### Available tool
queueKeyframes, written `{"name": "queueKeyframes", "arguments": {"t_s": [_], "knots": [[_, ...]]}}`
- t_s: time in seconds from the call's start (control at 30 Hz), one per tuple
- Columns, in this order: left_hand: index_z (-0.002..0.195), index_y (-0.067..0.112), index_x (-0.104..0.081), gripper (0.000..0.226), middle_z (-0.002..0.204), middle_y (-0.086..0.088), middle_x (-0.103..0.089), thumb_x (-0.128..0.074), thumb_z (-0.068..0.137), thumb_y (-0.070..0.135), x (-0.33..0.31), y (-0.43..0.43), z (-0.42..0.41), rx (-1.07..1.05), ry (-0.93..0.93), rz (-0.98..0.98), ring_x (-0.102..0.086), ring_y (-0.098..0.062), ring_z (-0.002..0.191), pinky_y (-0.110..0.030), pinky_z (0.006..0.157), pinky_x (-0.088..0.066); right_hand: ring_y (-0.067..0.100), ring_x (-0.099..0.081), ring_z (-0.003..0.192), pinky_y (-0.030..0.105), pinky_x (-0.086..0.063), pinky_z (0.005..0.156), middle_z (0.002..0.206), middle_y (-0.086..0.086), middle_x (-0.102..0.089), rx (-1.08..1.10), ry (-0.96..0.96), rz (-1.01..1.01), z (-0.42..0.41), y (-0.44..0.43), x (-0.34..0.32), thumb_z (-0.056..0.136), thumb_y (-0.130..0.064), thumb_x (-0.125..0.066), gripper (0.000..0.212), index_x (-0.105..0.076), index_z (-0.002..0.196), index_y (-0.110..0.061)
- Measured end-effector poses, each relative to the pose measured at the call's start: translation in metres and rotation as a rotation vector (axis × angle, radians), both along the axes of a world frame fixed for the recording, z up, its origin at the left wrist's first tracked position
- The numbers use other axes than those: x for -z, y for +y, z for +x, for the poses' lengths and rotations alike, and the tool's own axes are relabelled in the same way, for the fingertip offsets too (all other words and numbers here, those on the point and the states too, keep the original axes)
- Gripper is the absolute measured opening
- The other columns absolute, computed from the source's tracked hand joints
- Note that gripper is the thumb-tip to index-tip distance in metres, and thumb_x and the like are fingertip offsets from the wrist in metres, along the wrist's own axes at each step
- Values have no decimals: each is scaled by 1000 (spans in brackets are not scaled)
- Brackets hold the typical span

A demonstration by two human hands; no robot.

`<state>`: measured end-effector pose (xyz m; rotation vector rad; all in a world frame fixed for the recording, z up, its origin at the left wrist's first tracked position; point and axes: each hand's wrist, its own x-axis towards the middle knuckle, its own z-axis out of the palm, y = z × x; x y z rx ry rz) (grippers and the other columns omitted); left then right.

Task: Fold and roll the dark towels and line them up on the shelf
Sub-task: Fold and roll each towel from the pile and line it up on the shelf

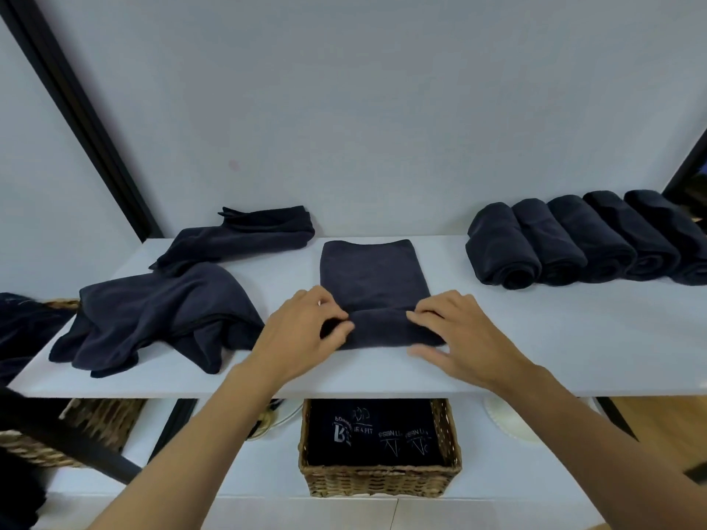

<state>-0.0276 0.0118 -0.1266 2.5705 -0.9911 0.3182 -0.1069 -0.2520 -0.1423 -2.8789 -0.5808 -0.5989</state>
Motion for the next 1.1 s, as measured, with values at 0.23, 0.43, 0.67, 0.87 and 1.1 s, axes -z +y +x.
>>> {"name": "queueKeyframes", "arguments": {"t_s": [0.23, 0.43, 0.67, 0.87, 1.1], "knots": [[116, 29, -68, 34, 100, 11, -67, -73, 83, 34, -5, 2, 19, 35, 175, -88, -58, -9, 89, -20, 82, -46, 9, -51, 96, 20, -38, 82, 105, -15, -60, 33, 353, 275, 35, -10, -17, 93, -36, -61, 25, -64, 117, -29], [89, 39, -69, 6, 77, 13, -70, -69, 88, 33, -13, -5, 56, -82, 669, -409, -62, -8, 74, -21, 68, -47, 10, -60, 78, 31, -51, 69, 92, -11, -66, 136, 370, 533, 68, -12, -24, 93, -32, -62, 5, -61, 96, -29], [79, 37, -62, 13, 91, 12, -61, -65, 90, 30, -14, -17, 58, -146, 297, -210, -58, -9, 81, -35, 78, -51, 12, -49, 100, 31, -38, 91, 115, -13, -59, -8, 170, 156, 67, -21, -7, 83, -47, -71, 41, -63, 116, -24], [120, 28, -64, 52, 111, 14, -54, -70, 77, 56, -6, -9, 56, -111, 131, 89, -46, -8, 99, -22, 83, -40, 7, -57, 86, 21, -42, 73, 96, -13, -66, 18, 507, 439, 108, -27, -25, 91, -44, -62, 16, -67, 100, -32], [99, 31, -70, 11, 95, 12, -71, -67, 89, 36, -23, -15, 101, -106, 570, -141, -64, -1, 88, -19, 77, -47, 7, -56, 86, 31, -45, 82, 91, -14, -60, 55, 307, 451, 130, -16, -33, 91, -31, -65, 5, -67, 86, -29]]}}
